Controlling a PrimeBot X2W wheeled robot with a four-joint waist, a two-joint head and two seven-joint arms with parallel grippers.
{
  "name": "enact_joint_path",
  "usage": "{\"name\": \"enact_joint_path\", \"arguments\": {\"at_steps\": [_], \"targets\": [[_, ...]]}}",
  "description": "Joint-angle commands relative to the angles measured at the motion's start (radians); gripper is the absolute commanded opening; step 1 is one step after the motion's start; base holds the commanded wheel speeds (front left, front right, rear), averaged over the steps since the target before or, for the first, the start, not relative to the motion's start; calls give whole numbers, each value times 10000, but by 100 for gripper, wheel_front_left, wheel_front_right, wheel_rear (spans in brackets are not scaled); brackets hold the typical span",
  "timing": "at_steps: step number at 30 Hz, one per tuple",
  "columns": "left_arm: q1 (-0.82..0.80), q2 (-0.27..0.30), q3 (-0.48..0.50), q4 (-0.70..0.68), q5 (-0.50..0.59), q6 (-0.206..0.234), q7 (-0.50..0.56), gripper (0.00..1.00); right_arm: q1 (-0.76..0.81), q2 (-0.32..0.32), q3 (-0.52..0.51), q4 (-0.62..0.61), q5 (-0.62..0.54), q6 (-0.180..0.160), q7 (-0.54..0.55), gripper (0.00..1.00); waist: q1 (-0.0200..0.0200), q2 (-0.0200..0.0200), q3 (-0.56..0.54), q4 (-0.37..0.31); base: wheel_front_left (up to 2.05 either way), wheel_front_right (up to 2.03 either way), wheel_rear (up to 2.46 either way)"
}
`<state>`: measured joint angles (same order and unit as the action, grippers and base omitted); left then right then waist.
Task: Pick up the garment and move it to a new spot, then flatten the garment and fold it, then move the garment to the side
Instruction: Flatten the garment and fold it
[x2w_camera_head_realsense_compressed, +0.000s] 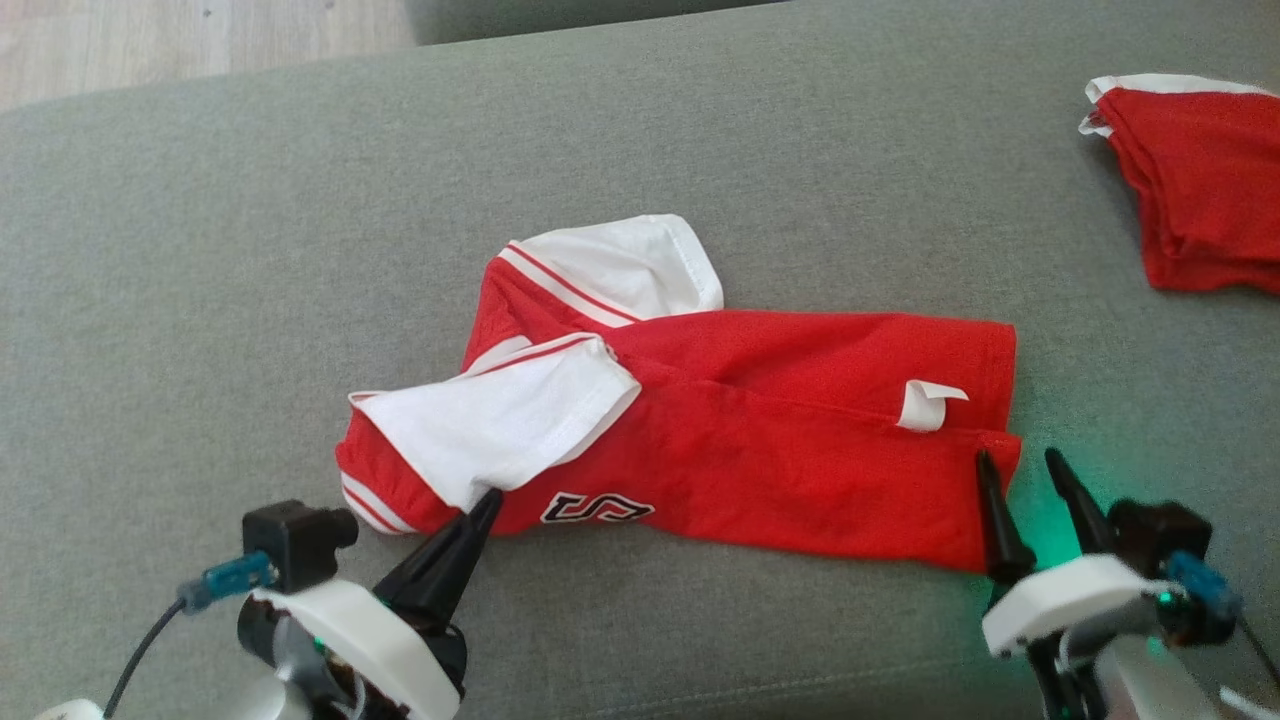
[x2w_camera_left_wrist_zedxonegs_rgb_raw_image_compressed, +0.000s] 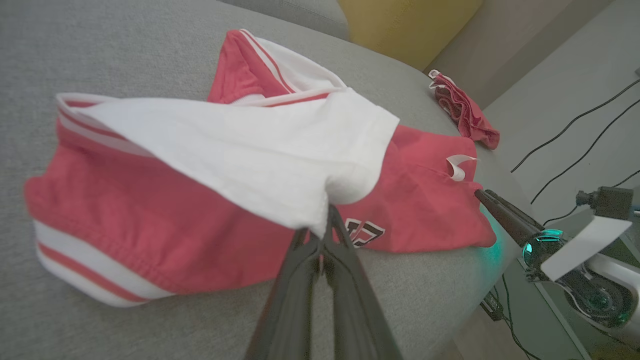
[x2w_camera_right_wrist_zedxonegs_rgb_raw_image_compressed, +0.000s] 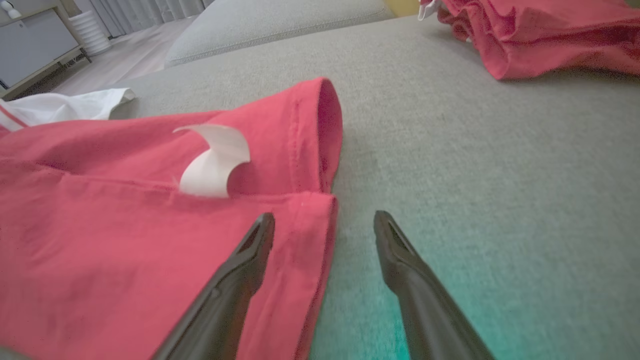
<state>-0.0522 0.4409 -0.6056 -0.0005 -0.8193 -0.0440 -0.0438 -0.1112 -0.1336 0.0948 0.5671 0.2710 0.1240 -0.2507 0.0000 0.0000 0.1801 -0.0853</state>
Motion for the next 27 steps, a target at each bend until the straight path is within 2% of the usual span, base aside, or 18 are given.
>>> {"name": "enact_joint_path", "arguments": {"at_steps": [1, 7, 8, 11, 12, 13, 14, 19, 23, 27], "targets": [[-517, 279, 372, -307, 95, 7, 8, 0, -474, -38, 148, 0, -80, 67, -111, 100, 0, 0, 12, 23, 0, 0, 0], [-635, 243, 300, -194, 158, -45, -46, 0, -1051, -54, 227, 972, 43, 67, -111, 100, 0, 0, -62, 184, 0, 0, 0], [-662, 257, 285, -170, 210, -36, -58, 0, -1105, -59, 255, 1076, 66, 67, -111, 91, 0, 0, -82, 212, 0, 0, 0], [-766, 253, 258, -109, 274, -49, -77, 0, -1134, -49, 191, 1338, 86, 67, -111, 46, 0, 0, -150, 281, 0, 0, 0], [-806, 249, 257, -98, 285, -59, -91, 0, -1128, -22, 172, 1345, 135, 67, -111, 44, 0, 0, -173, 292, 0, 0, 0], [-836, 239, 268, -97, 280, -70, -120, 0, -1119, -18, 184, 1273, 138, 67, -111, 36, 0, 0, -197, 297, 0, 0, 0], [-861, 236, 287, -85, 283, -79, -165, 0, -1090, -44, 236, 1138, 83, 67, -111, 0, 0, 0, -247, 297, 0, 0, 0], [-921, 265, 567, -102, 372, -41, -712, 0, -748, -282, 14, 179, -505, 67, -111, 0, 0, 0, -588, 275, 0, 0, 0], [-1051, 211, 1214, -617, -59, -79, -1296, 0, -453, -442, -245, -1117, -945, 67, -111, 0, 0, 0, -974, 249, 0, 0, 0], [-1429, 341, 1833, -1244, -399, -74, -1451, 0, -428, -703, -411, -2337, -1157, 67, -111, 0, 0, 0, -1252, 222, 0, 0, 0]]}}
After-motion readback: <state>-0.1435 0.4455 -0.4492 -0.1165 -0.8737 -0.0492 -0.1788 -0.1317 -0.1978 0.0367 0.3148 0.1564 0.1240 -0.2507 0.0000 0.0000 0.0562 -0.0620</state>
